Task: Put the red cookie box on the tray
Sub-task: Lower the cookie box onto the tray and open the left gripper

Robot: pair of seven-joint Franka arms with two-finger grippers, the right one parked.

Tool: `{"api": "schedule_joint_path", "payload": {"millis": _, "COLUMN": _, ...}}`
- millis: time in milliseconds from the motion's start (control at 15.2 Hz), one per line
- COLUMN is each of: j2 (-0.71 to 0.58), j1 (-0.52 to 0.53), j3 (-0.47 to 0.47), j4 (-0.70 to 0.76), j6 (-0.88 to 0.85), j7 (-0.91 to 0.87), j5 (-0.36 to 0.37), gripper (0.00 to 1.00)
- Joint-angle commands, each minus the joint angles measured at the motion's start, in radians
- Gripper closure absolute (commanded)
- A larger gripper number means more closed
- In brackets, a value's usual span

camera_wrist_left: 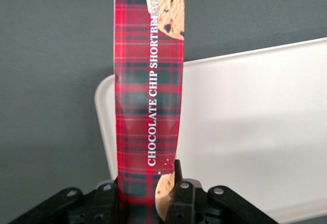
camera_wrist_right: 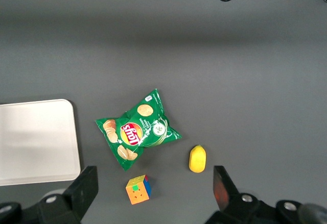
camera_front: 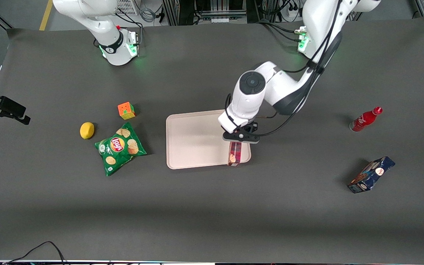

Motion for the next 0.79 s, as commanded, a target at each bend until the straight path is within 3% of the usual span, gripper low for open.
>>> {"api": "schedule_joint_path", "payload": {"millis": 0, "j2": 0.035, "j1": -0.036, "j3": 0.033, "j4": -0.026, "j6": 0.070, "j7": -0.086, "j5": 0.032, "gripper": 1.00}}
{"api": "schedule_joint_path", "payload": {"millis": 329, "j2": 0.043, "j1": -0.051, "j3": 0.050, "j4": -0.047, "j6": 0.057, "j7": -0.215, "j5": 0.032, "gripper": 1.00}}
{"api": "schedule_joint_path", "payload": {"millis": 725, "j2": 0.044, "j1": -0.066, "j3": 0.051, "j4": -0.056, "j6": 0.059, "j7": -0.242, "j5": 0.034, "gripper": 1.00}}
